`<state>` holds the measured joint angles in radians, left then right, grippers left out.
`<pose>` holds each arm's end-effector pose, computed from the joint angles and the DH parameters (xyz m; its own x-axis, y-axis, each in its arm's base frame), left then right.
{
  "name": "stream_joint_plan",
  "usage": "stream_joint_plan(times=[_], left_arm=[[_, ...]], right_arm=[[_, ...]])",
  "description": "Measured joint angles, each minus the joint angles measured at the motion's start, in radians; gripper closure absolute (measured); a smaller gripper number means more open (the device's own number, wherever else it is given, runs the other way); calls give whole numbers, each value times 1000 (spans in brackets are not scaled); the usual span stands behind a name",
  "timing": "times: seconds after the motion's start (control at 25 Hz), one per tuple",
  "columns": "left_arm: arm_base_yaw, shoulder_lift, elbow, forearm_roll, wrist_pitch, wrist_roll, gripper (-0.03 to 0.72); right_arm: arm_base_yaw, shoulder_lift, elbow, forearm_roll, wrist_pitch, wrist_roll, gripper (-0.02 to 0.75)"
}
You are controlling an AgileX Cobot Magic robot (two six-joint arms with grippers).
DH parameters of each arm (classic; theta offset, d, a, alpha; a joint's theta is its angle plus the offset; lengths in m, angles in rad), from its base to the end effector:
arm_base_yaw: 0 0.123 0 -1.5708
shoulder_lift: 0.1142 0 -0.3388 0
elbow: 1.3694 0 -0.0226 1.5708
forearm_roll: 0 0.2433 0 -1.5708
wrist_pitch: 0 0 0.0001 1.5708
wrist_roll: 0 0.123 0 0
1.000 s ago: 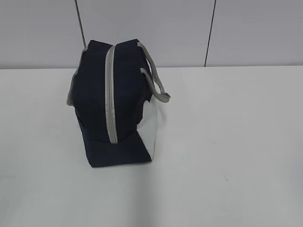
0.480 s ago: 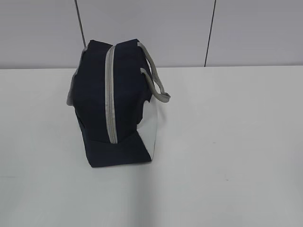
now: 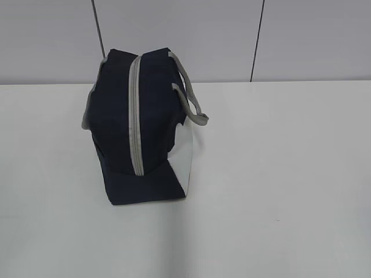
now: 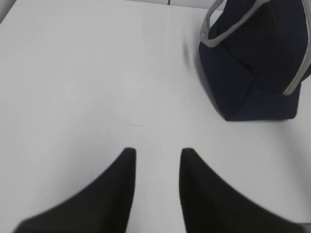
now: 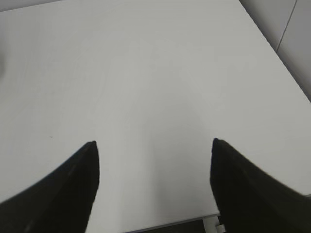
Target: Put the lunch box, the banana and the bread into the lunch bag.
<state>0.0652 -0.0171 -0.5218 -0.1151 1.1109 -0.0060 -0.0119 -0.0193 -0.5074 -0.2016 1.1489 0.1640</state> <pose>-0.0440 -0.0156 0.2599 -0.4634 -0.0873 -0.8818 -0.0003 0.9952 -0.0984 -0.0472 -0.0219 0.2528 -0.4879 0.0849 -0.8688 0.2095 0.9776 -0.0221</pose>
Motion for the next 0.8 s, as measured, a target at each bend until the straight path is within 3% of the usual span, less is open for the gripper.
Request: stream_joint_plan(times=[0.8], left_arm=[[0,0,0,1,-1,-2,452]], right_arm=[[0,0,0,0,0,0,211]])
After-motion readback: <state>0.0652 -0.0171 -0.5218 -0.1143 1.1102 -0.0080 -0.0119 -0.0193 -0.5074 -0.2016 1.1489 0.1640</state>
